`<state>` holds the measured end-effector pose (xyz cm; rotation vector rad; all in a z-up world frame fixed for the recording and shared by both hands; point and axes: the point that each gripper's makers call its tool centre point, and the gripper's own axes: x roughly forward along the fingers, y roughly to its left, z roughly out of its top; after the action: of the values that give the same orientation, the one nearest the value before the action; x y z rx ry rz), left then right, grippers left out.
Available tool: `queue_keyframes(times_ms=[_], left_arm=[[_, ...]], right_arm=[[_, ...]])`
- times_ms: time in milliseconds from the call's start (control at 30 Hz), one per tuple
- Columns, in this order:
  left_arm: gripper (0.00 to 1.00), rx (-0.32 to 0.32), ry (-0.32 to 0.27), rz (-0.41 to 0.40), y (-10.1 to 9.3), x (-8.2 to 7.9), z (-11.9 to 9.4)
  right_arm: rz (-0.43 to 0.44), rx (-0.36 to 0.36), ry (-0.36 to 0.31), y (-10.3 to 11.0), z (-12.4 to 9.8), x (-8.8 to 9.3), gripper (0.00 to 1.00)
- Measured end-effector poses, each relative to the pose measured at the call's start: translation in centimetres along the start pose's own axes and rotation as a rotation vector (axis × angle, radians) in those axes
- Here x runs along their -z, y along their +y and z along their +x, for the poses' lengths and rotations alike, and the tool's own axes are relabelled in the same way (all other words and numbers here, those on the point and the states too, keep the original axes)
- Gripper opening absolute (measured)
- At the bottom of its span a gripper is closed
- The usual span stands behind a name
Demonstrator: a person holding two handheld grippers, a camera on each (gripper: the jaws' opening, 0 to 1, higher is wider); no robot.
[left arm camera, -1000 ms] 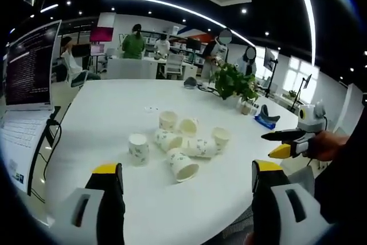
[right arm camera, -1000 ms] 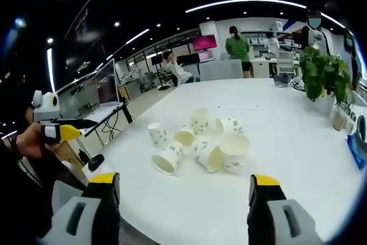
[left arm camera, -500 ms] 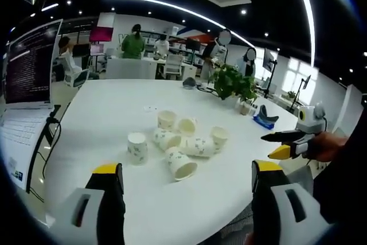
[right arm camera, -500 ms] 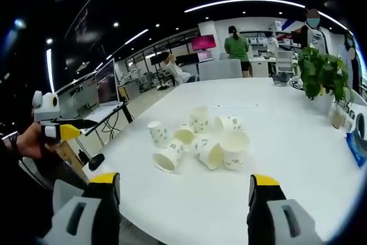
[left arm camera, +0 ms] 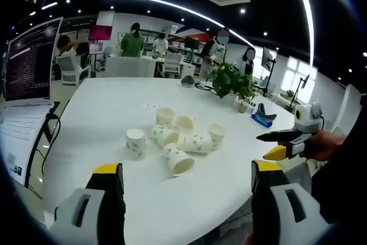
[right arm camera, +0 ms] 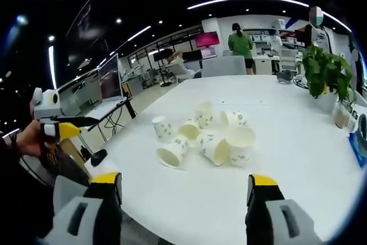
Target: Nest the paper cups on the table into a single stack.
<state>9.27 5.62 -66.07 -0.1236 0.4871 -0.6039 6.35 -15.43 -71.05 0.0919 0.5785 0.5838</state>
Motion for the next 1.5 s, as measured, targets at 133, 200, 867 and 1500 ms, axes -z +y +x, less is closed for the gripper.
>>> queue_keyframes(times_ms=[133,200,867,1500], left_arm=[[0.91,-0.002,0.001,0.000,0.0,0.2,-0.3],[0.91,-0.005,0.000,-0.003,0.1,0.3,-0.5],[0.88,-0.024,-0.025,-0.042,-0.6,0.4,-1.2],[0.87,-0.060,-0.049,-0.051,-0.5,-0.5,-1.3]], right_arm=[[0.000,-0.002,0.004,-0.3,0.3,0.0,0.90],[-0.005,-0.001,0.007,-0.6,0.6,0.0,0.89],[-0.202,-0.062,0.115,-4.3,4.3,-2.4,0.70],[-0.403,-0.075,0.352,-10.4,9.8,-1.1,0.53]])
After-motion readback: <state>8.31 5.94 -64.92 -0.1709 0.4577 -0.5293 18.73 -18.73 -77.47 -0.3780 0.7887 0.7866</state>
